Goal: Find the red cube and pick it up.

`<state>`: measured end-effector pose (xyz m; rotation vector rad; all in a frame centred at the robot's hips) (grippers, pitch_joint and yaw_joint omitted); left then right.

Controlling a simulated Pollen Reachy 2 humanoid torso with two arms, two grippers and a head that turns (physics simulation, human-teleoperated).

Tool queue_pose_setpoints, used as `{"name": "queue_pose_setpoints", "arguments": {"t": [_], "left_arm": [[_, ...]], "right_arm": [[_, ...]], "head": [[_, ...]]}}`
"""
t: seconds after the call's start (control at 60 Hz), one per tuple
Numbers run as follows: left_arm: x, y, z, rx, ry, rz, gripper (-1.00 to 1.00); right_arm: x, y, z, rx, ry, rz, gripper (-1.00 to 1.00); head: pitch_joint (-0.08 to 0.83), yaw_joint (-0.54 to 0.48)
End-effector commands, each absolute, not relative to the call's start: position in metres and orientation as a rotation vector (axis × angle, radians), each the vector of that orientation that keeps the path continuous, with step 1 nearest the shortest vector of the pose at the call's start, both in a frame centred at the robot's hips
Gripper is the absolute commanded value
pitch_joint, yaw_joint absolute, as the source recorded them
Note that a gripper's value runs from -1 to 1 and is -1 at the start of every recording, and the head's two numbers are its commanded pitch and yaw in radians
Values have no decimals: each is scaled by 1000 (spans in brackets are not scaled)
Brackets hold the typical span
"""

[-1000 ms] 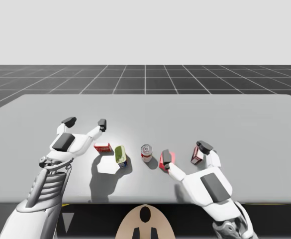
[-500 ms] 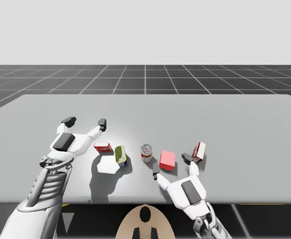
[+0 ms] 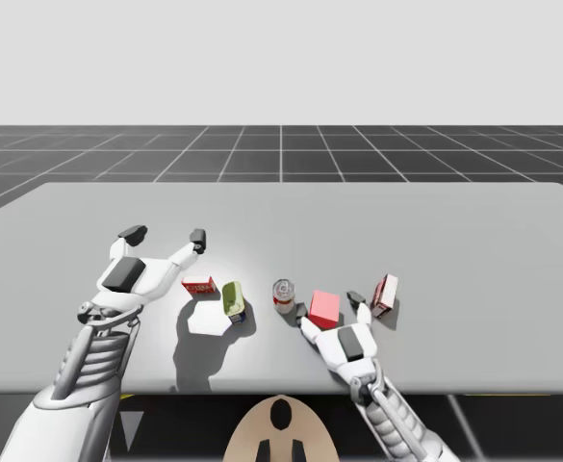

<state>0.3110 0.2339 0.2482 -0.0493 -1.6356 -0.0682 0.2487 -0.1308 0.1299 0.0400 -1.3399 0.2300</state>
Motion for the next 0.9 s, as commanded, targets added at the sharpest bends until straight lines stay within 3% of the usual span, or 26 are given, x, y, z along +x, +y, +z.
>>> {"name": "queue_pose_setpoints", "arguments": {"t": [0.017, 0.033, 0.05, 0.067, 0.1, 0.317, 0.633, 0.9], "left_arm": [[311, 233, 248, -51, -1637, -69, -1000], [311, 232, 248, -51, -1637, -69, -1000], [311, 232, 248, -51, -1637, -70, -1000], [311, 232, 248, -51, -1637, -70, -1000], [311, 232, 248, -51, -1636, -71, -1000], [311, 231, 248, -48, -1636, -73, -1000], [310, 230, 247, -39, -1637, -74, -1000], [310, 230, 247, -44, -1640, -72, -1000]], "right_arm": [[250, -99, 127, 134, -1318, 186, -903], [250, -98, 127, 123, -1335, 192, -793], [250, -99, 126, 121, -1339, 184, -78], [249, -97, 126, 120, -1329, 162, 843], [248, -98, 126, 133, -1316, 160, 999], [245, -102, 124, 132, -1303, 150, 1000], [243, -103, 124, 142, -1302, 146, 1000], [241, -103, 138, 140, -1338, 154, 1000]], "head": [[727, -140], [727, -141], [726, -141], [725, -140], [724, -141], [683, -144], [390, -149], [303, -152]]}}
